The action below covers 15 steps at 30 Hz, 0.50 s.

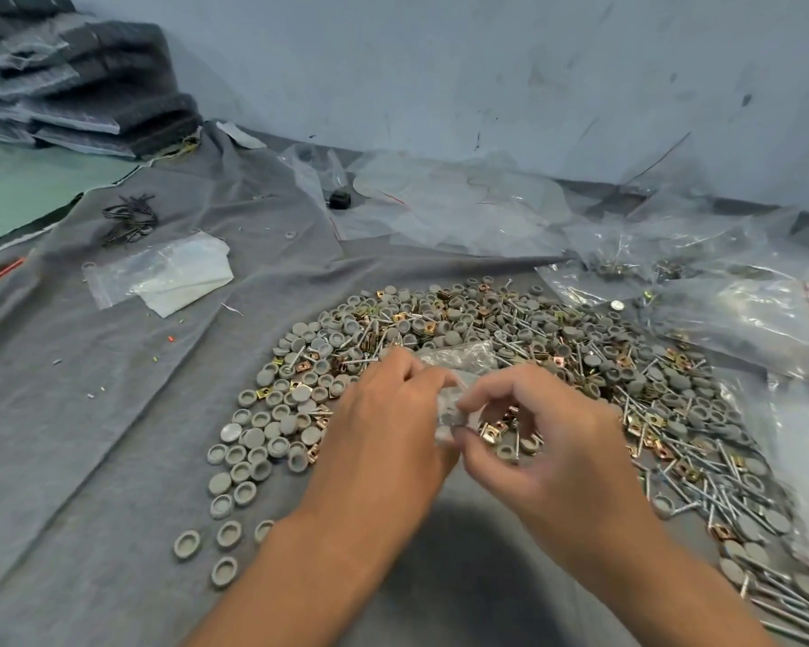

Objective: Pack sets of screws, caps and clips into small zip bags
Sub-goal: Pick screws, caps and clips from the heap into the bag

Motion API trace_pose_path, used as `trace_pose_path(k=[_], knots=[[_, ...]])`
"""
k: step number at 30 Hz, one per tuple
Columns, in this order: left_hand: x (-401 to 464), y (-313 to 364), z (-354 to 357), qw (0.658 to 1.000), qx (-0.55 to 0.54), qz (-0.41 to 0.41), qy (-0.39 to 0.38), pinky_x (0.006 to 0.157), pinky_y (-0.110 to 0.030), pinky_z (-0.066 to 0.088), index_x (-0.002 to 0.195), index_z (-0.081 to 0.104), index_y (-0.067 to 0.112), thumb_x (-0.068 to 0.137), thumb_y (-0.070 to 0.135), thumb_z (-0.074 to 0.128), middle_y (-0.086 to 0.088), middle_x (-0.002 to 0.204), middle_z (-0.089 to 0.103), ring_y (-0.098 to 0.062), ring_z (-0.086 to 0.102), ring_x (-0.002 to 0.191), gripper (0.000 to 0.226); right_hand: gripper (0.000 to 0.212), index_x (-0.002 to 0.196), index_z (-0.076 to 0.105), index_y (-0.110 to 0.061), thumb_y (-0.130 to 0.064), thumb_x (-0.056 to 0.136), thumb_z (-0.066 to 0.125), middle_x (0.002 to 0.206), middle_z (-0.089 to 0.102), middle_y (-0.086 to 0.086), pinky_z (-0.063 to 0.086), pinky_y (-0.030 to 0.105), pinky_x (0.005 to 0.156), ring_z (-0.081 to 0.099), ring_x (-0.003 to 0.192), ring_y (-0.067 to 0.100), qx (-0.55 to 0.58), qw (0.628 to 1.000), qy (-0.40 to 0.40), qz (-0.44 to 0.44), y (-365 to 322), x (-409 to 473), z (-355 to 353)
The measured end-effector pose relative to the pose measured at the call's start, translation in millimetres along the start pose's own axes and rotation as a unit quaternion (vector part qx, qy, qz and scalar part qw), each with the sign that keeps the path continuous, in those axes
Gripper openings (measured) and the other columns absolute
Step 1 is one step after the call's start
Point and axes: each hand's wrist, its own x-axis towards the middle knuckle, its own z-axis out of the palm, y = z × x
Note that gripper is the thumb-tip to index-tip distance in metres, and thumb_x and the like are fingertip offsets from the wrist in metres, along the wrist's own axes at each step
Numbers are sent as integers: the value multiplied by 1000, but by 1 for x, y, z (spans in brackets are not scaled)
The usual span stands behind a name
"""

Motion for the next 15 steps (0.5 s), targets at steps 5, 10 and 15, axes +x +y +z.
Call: trace_pose_path(k=[5,10,15], knots=[[-3,1,3,1000,5,6,-2,73,-25,32,112,66,36,76,33,81,18,90,33,-4,38,83,39,24,86,68,-18,-13,72,87,83,62,-13,45,25,71,46,77,3,-130,990,26,-49,9,-6,7],[-2,2,-2,1000,-16,0,-7,72,-23,32,118,66,34,81,36,78,19,91,36,-4,42,84,39,24,85,66,-24,-26,73,87,79,57,-23,37,5,69,51,72,-6,-67,997,36,19,8,-5,4],[1,1,-14,999,-27,-30,1,68,-13,37,130,61,33,80,41,80,23,92,37,0,45,82,54,16,88,65,-29,-32,80,78,76,61,-22,45,6,62,63,75,1,-11,996,44,71,16,0,-11]])
